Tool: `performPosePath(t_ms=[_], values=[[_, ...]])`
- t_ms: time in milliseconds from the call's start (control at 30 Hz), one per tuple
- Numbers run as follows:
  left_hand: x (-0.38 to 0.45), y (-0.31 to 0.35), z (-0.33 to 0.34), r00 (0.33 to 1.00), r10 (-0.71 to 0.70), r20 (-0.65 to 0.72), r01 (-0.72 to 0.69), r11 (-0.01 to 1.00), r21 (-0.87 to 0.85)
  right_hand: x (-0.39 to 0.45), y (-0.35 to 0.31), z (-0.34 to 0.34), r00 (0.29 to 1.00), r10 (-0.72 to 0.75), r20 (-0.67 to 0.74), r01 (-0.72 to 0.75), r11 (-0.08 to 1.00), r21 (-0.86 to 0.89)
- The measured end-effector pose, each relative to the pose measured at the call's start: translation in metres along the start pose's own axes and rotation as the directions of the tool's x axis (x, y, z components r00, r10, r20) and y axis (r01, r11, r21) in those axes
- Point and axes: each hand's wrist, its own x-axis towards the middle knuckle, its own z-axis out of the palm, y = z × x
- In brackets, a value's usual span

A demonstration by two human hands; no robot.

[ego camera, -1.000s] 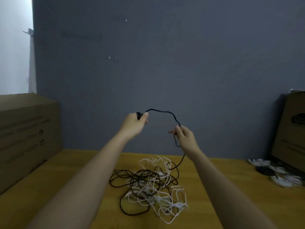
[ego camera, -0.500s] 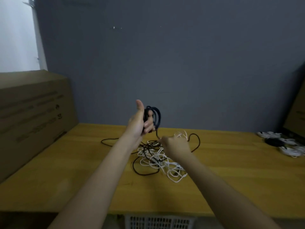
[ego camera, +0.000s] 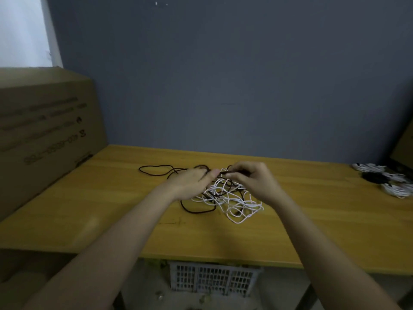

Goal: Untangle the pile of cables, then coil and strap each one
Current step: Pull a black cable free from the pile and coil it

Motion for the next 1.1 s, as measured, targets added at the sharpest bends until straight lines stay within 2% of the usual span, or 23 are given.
performPosePath(t_ms=[67, 167, 233, 300, 367, 433, 467, 500, 567, 633, 700, 733, 800, 867, 967, 1033, 1100], values=[[-0.008, 0.006, 0.001, 0.997, 0.020, 0.072, -0.005, 0.978, -0.207, 0.010, 0.002, -0.008, 0.999, 0.027, -0.027, -0.023, 0.988, 0.152], [-0.018, 0.013, -0.004, 0.989, 0.057, 0.135, 0.042, 0.774, -0.631, 0.019, 0.010, -0.004, 0.995, 0.099, -0.012, -0.092, 0.954, 0.285], [-0.018, 0.017, -0.007, 0.992, 0.083, 0.091, 0.018, 0.636, -0.772, 0.020, 0.013, 0.011, 0.991, 0.131, 0.022, -0.129, 0.920, 0.369], [-0.017, 0.022, -0.008, 0.996, 0.082, 0.017, -0.030, 0.538, -0.842, 0.022, 0.011, 0.029, 0.994, 0.107, 0.029, -0.110, 0.925, 0.363], [-0.013, 0.026, -0.008, 0.996, 0.072, -0.052, -0.080, 0.488, -0.869, 0.026, 0.011, 0.044, 0.998, 0.065, 0.018, -0.067, 0.972, 0.225], [-0.008, 0.027, -0.014, 0.992, 0.050, -0.118, -0.128, 0.412, -0.902, 0.032, 0.019, 0.054, 0.999, 0.044, 0.030, -0.040, 0.991, -0.127], [-0.004, 0.027, -0.017, 0.989, 0.043, -0.143, -0.149, 0.368, -0.918, 0.036, 0.024, 0.056, 0.998, 0.031, 0.057, -0.010, 0.941, -0.338], [0.000, 0.026, -0.021, 0.986, 0.041, -0.163, -0.168, 0.331, -0.929, 0.040, 0.028, 0.057, 0.997, 0.012, 0.079, 0.027, 0.881, -0.472], [0.010, 0.027, -0.027, 0.978, 0.032, -0.205, -0.205, 0.292, -0.934, 0.047, 0.031, 0.057, 0.996, 0.012, 0.090, 0.034, 0.868, -0.496], [0.021, 0.028, -0.036, 0.958, -0.015, -0.288, -0.270, 0.303, -0.914, 0.051, 0.032, 0.057, 0.985, 0.100, 0.144, -0.040, 0.929, -0.368], [0.037, 0.027, -0.049, 0.915, -0.077, -0.396, -0.329, 0.426, -0.843, 0.047, 0.034, 0.059, 0.955, 0.193, 0.227, -0.119, 0.946, -0.303], [0.045, 0.024, -0.056, 0.895, -0.107, -0.433, -0.318, 0.530, -0.786, 0.042, 0.037, 0.060, 0.950, 0.212, 0.229, -0.143, 0.948, -0.285], [0.061, 0.014, -0.063, 0.880, -0.139, -0.454, -0.179, 0.789, -0.588, 0.032, 0.043, 0.062, 0.960, 0.195, 0.202, -0.143, 0.958, -0.247], [0.072, 0.003, -0.054, 0.926, -0.117, -0.359, -0.011, 0.942, -0.335, 0.027, 0.043, 0.061, 0.973, 0.099, 0.209, -0.041, 0.963, -0.267], [0.079, -0.017, -0.032, 0.970, -0.115, -0.212, 0.134, 0.988, 0.080, 0.026, 0.041, 0.050, 0.987, 0.027, 0.156, 0.003, 0.981, -0.192], [0.080, -0.028, -0.025, 0.985, -0.045, -0.169, 0.098, 0.943, 0.319, 0.029, 0.044, 0.034, 0.998, 0.042, 0.053, -0.032, 0.983, -0.183], [0.082, -0.030, -0.020, 0.994, 0.065, -0.084, -0.016, 0.870, 0.492, 0.039, 0.047, 0.016, 0.995, -0.033, -0.095, -0.003, 0.934, -0.358]])
